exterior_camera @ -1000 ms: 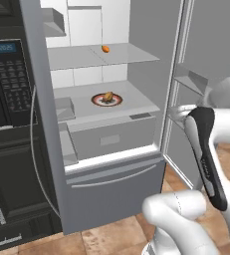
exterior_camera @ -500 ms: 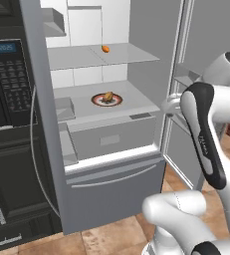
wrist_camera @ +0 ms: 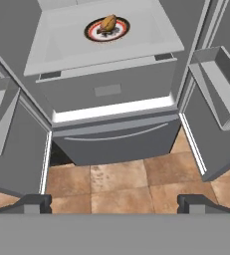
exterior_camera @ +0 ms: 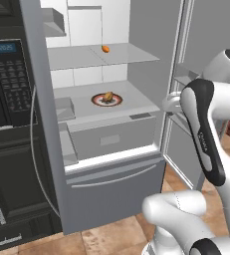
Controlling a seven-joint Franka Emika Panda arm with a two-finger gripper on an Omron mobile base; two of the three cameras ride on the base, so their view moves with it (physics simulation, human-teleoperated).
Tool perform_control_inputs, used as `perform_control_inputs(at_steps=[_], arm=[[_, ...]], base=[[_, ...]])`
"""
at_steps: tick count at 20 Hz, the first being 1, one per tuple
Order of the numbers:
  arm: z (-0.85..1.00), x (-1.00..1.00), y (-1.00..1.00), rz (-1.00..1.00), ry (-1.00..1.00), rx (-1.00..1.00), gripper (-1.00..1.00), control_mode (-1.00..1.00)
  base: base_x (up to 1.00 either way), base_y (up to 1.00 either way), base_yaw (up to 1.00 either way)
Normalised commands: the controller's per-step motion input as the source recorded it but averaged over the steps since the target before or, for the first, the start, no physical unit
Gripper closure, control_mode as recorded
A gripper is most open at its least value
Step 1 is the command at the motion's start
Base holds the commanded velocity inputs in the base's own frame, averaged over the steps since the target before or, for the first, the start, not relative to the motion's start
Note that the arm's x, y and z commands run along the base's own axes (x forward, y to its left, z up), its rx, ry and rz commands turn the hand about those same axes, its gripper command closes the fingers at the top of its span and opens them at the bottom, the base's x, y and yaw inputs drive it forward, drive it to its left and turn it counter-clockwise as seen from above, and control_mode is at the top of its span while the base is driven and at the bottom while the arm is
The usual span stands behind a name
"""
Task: Retrieve the chicken drumstick from the fridge and place it on the saucepan with marinade on the stove.
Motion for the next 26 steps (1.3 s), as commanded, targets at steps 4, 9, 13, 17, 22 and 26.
perform_control_inputs(at_steps=[4, 9, 13, 17, 22, 26], arm=[[0.0, 0.0, 0.0, 0.0, 0.0, 0.0, -1.0, -1.0], [0.0, 0.0, 0.0, 0.0, 0.0, 0.0, -1.0, -1.0], [0.0, 0.0, 0.0, 0.0, 0.0, 0.0, -1.0, -1.0], [0.0, 0.0, 0.0, 0.0, 0.0, 0.0, -1.0, -1.0], [0.0, 0.0, 0.0, 0.0, 0.0, 0.0, -1.0, -1.0], [0.0, -0.01, 0.02, 0.0, 0.0, 0.0, -1.0, 1.0]], base=[[0.0, 0.0, 0.0], [0.0, 0.0, 0.0], [0.0, 0.0, 0.0], [0.0, 0.0, 0.0], [0.0, 0.0, 0.0], [0.0, 0.03, 0.0]])
